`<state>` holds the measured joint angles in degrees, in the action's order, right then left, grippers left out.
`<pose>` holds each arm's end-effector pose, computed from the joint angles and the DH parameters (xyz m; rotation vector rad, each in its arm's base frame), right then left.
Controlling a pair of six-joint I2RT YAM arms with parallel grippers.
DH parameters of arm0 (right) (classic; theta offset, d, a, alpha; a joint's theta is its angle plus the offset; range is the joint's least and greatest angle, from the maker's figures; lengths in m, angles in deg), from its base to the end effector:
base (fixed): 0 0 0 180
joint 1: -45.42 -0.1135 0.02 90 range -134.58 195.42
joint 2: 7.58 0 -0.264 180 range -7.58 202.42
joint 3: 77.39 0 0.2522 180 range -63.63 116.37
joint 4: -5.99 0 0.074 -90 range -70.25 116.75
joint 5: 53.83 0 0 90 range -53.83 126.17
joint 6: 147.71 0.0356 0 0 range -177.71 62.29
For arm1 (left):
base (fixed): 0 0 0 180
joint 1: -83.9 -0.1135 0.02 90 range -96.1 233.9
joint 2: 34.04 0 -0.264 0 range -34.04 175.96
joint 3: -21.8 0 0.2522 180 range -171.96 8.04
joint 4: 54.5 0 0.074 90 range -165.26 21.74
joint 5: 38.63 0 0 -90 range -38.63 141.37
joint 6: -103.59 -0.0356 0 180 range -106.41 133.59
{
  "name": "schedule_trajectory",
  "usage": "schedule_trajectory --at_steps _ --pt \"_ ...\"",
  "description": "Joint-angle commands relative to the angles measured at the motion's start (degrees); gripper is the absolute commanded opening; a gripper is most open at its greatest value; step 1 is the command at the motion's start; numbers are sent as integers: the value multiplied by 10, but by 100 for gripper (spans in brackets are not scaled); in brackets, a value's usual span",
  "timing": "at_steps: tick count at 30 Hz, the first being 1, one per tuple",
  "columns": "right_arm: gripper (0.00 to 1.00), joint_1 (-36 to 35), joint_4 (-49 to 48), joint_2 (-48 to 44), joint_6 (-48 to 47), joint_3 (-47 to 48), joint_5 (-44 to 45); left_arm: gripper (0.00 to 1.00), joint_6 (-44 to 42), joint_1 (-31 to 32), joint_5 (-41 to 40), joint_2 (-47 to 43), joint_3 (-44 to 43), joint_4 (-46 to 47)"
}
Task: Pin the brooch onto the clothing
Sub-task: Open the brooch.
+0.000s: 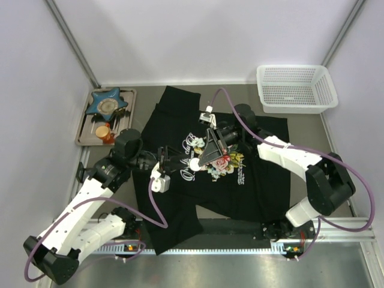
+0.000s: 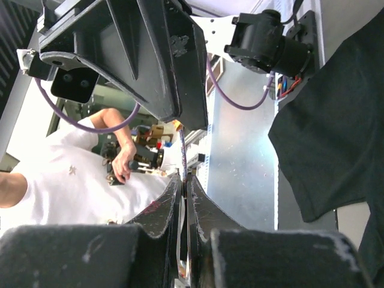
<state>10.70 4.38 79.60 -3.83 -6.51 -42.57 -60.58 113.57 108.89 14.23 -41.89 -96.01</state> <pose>0.2492 0.2152 0.2859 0.8734 -2.0817 -2.1480 0.1337 -0.1108 0.3366 1.7328 0.6028 -0.4717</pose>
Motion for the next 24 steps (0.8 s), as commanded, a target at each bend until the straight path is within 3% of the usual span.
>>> schedule_trajectory --at_steps 1,12,24 --pt "0 -11 -19 4 14 29 -24 38 -66 14 22 -8 -1 -10" --pt "0 -21 -21 13 23 38 -32 35 -109 57 11 -10 0 -29" --pt "0 -40 -18 11 23 36 -53 16 -129 88 -26 -3 0 -26"
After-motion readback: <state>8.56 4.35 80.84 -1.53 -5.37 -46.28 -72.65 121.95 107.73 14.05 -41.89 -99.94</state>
